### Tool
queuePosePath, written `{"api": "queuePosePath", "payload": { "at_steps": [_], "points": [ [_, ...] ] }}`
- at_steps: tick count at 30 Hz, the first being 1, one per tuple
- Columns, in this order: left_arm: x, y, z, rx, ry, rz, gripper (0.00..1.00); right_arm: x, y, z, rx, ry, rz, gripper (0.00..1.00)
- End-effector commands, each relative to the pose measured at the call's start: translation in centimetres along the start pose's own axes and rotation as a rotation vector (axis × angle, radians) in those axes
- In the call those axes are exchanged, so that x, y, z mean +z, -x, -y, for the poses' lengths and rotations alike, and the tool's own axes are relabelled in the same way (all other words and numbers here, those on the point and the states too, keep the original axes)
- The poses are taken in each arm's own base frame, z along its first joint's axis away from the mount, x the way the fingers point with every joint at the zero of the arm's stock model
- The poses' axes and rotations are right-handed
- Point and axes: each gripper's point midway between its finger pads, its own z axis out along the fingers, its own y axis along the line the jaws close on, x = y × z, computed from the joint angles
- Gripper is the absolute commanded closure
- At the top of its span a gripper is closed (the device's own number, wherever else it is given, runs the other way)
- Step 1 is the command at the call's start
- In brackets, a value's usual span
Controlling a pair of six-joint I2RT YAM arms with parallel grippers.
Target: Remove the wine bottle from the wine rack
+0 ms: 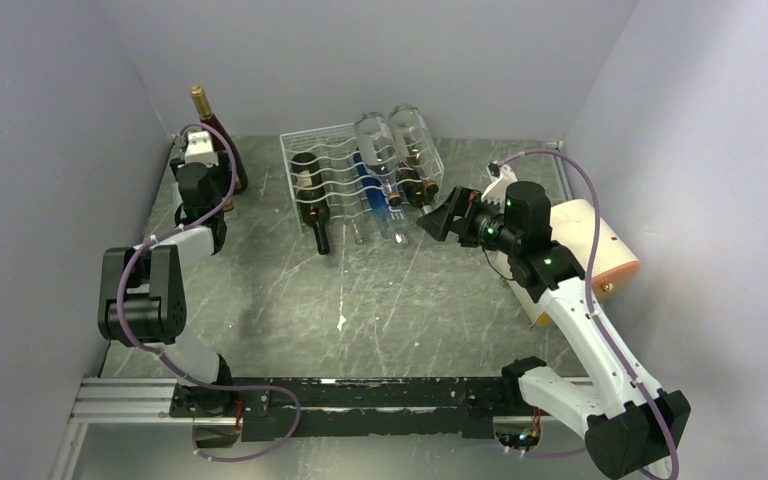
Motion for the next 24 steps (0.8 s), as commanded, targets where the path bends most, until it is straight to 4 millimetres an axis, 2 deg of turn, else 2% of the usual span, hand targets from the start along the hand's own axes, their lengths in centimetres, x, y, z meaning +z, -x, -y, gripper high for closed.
{"api": "queuePosePath", "payload": {
  "at_steps": [1, 5, 8, 12, 16, 17, 19, 20, 24],
  "points": [
    [1.1, 8.0, 1.2, -0.071, -0.083, 0.264, 0.93, 0.3, 0.6, 0.4, -0.008, -0.008, 0.024, 0.00],
    [1.8, 7.3, 1.9, -0.061, -0.127, 0.240, 0.93, 0.5, 0.4, 0.5, 0.002, -0.008, 0.017, 0.00],
    [1.9, 6.0, 1.7, -0.059, -0.116, 0.222, 0.87, 0.6, 0.2, 0.6, 0.007, -0.005, 0.012, 0.00],
    [1.8, 4.6, 0.3, -0.064, -0.035, 0.200, 0.70, 0.4, 0.1, 0.6, 0.008, -0.006, 0.012, 0.00],
    [1.5, 3.9, -0.7, -0.064, 0.018, 0.182, 0.47, 0.2, 0.0, 0.5, 0.009, -0.005, 0.010, 0.00],
    [1.5, 3.8, -0.8, -0.073, 0.024, 0.177, 0.38, 0.2, -0.1, 0.5, 0.010, -0.004, 0.009, 0.00],
    [1.4, 3.8, -1.0, -0.086, 0.037, 0.167, 0.10, 0.1, -0.1, 0.4, 0.007, -0.004, 0.008, 0.00],
    [1.3, 3.8, -1.0, -0.090, 0.041, 0.160, 0.01, 0.0, 0.0, 0.4, 0.006, -0.004, 0.009, 0.00],
    [0.6, 4.7, -1.2, -0.108, 0.044, 0.155, 0.01, -0.3, 0.1, 0.2, 0.001, -0.004, 0.012, 0.00]
  ]
}}
